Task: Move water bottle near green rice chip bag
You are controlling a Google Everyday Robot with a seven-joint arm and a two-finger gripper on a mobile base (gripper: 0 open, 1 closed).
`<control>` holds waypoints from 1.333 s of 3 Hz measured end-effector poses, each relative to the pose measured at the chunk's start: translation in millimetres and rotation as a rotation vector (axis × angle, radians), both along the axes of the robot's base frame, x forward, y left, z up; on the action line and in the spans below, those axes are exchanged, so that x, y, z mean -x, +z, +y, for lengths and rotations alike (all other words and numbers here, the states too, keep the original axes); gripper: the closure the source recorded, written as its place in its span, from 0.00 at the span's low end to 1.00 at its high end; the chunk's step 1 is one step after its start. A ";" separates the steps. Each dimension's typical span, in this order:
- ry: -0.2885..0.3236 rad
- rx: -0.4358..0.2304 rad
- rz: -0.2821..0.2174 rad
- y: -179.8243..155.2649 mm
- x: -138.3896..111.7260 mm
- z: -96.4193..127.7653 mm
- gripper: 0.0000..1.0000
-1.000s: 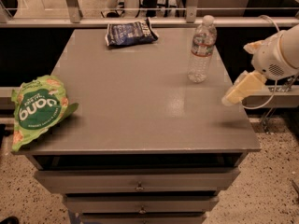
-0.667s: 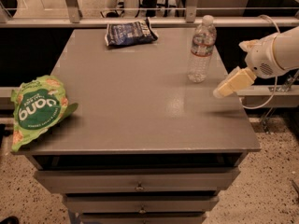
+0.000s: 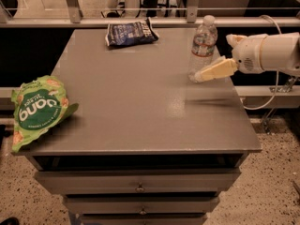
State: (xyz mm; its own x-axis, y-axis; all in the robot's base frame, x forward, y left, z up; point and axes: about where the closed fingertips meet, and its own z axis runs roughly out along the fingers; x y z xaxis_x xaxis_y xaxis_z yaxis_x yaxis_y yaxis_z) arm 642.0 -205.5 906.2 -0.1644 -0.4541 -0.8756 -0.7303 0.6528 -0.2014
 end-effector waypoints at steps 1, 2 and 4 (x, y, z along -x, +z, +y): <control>0.015 -0.102 -0.030 8.7 -8.4 13.2 0.00; 0.018 -0.178 -0.075 16.3 -19.2 23.7 0.15; 0.011 -0.280 -0.113 24.0 -29.7 36.4 0.70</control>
Offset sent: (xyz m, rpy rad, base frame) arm 0.0335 0.0296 0.0284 0.2685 -0.1454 0.0067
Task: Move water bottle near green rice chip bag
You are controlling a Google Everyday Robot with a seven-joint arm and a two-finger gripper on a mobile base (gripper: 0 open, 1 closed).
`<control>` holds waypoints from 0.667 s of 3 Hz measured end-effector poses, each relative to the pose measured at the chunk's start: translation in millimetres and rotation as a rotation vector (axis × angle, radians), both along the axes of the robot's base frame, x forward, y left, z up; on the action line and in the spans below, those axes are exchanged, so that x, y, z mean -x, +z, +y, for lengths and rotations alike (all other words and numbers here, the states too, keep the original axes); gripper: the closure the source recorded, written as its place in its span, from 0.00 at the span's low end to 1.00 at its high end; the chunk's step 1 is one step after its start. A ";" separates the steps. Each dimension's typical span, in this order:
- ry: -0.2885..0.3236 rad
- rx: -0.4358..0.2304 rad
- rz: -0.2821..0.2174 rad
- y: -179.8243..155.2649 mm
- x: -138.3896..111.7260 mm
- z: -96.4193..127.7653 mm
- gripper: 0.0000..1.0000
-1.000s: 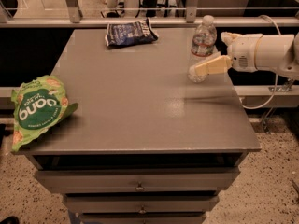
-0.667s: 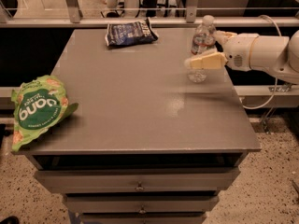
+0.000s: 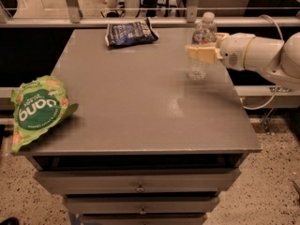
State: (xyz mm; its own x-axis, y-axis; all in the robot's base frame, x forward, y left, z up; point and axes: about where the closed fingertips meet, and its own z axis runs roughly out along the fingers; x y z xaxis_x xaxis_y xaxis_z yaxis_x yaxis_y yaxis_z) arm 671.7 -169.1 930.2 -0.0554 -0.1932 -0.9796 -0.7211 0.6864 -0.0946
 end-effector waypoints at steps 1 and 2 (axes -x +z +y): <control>0.027 -0.022 -0.035 19.3 8.3 9.2 0.93; 0.031 -0.024 -0.037 20.1 8.5 11.8 1.00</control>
Offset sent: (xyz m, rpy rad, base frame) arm -0.0074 0.0083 0.0173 0.0201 -0.0317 0.0243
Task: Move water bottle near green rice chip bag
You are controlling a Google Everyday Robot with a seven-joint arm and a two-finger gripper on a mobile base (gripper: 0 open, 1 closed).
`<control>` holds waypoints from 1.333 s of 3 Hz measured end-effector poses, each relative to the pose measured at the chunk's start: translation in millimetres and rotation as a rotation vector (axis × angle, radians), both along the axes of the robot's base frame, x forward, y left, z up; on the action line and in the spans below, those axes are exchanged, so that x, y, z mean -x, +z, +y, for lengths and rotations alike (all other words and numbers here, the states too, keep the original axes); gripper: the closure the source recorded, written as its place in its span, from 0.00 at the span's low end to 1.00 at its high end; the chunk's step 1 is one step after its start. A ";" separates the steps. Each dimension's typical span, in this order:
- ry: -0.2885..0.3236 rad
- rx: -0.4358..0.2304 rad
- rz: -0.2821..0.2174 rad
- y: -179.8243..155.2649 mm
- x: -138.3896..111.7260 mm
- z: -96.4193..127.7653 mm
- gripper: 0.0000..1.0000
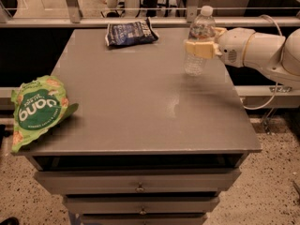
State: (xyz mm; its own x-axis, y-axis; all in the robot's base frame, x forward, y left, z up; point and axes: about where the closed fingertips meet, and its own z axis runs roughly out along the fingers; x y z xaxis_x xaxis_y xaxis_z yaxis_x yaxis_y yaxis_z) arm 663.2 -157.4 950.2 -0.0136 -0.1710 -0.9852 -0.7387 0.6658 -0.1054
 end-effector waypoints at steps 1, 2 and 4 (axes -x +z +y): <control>0.005 0.003 0.001 -1.9 3.6 3.9 1.00; 0.122 -0.008 0.015 -21.4 4.1 68.6 1.00; 0.346 -0.073 0.006 -13.6 19.3 185.5 1.00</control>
Offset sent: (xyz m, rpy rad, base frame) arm -0.0039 0.0974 -0.0395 -0.0012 0.0261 0.1767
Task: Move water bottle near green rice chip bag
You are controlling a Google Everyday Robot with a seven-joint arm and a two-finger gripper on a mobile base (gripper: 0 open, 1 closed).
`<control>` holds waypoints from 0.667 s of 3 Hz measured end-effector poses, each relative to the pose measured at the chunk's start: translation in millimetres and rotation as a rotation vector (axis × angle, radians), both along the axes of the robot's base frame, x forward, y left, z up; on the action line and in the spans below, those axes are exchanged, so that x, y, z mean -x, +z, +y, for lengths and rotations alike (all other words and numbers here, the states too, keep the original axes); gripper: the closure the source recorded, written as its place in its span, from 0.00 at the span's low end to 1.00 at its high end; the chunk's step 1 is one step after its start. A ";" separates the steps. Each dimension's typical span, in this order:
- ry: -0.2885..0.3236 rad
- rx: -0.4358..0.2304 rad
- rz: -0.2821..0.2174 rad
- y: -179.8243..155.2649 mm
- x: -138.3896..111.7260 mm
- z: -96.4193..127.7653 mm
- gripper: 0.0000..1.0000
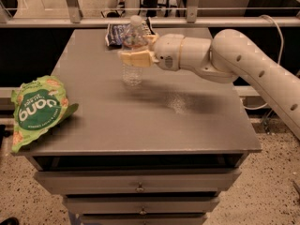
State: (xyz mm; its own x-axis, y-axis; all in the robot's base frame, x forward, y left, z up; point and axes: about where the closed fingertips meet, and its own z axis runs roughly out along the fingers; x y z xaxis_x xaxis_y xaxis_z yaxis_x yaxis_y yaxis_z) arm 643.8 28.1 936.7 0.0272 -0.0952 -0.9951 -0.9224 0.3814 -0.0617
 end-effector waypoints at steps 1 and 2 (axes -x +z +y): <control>0.109 -0.019 0.011 5.2 19.6 44.3 1.00; 0.191 -0.022 0.031 0.8 37.1 73.4 1.00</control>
Offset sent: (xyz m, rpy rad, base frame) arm -0.0591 0.1042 -0.0075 0.0243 0.0598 0.2905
